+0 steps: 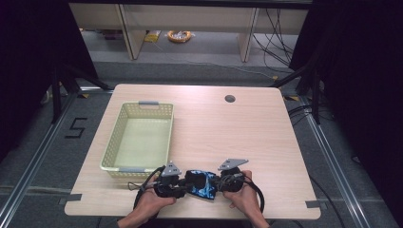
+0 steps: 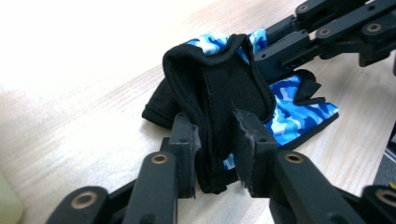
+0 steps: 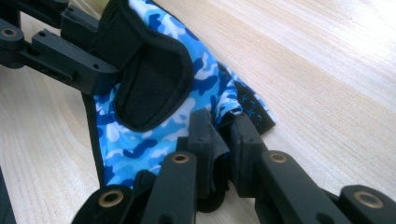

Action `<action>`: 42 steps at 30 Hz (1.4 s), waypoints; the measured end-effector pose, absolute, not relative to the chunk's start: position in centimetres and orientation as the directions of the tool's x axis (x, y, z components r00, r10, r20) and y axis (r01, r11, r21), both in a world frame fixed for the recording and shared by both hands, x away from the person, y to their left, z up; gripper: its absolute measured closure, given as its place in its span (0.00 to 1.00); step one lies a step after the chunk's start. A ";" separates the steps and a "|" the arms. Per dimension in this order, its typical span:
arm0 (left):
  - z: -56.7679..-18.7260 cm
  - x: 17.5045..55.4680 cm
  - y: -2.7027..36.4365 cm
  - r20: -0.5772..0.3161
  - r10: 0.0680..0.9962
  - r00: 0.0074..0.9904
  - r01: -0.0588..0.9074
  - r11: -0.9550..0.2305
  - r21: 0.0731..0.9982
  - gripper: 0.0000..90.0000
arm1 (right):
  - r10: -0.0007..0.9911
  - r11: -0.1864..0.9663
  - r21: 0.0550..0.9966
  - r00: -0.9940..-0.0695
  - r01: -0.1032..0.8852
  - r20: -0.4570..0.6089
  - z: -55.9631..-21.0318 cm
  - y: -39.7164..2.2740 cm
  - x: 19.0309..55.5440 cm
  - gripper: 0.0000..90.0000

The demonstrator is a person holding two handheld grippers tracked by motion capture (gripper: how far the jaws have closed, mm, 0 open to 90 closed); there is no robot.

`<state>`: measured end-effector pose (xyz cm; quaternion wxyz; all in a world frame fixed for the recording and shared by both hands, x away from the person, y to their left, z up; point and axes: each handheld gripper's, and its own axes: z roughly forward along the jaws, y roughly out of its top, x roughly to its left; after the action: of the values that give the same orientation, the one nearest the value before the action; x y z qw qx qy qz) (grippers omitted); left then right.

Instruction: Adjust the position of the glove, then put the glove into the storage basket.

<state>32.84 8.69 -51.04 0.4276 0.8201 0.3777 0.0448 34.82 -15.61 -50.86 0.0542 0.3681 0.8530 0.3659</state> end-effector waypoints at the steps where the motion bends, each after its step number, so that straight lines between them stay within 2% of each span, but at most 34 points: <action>1: -51.0 32.9 8.7 -0.246 0.651 0.718 0.572 -0.351 0.741 0.80 | 0.670 0.445 0.676 -0.719 0.588 0.184 -51.0 -15.6 34.8 0.90; 5: -50.7 32.5 8.5 -0.259 0.646 0.719 0.565 -0.325 0.759 0.84 | 0.665 0.446 0.681 -0.724 0.580 0.181 -50.7 -15.8 34.7 0.90; 17: -50.1 32.3 8.7 -0.287 0.626 0.725 0.572 -0.316 0.757 0.85 | 0.659 0.435 0.697 -0.729 0.570 0.186 -50.1 -16.0 34.3 0.90; 30: -49.1 32.1 9.4 -0.281 0.605 0.745 0.550 -0.318 0.773 0.85 | 0.646 0.426 0.729 -0.744 0.535 0.168 -49.2 -16.0 33.8 0.90; 40: -47.7 31.8 10.1 -0.271 0.596 0.756 0.520 -0.296 0.801 0.85 | 0.650 0.384 0.748 -0.734 0.541 0.197 -47.6 -15.8 33.1 0.90; 42: -47.4 31.8 10.2 -0.270 0.589 0.762 0.518 -0.303 0.800 0.85 | 0.645 0.395 0.760 -0.745 0.517 0.171 -47.2 -15.7 33.2 0.90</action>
<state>31.85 10.24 -47.43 0.4805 0.8062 0.3432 0.0373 33.18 -15.71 -47.19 0.0758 0.3492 0.8318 0.4248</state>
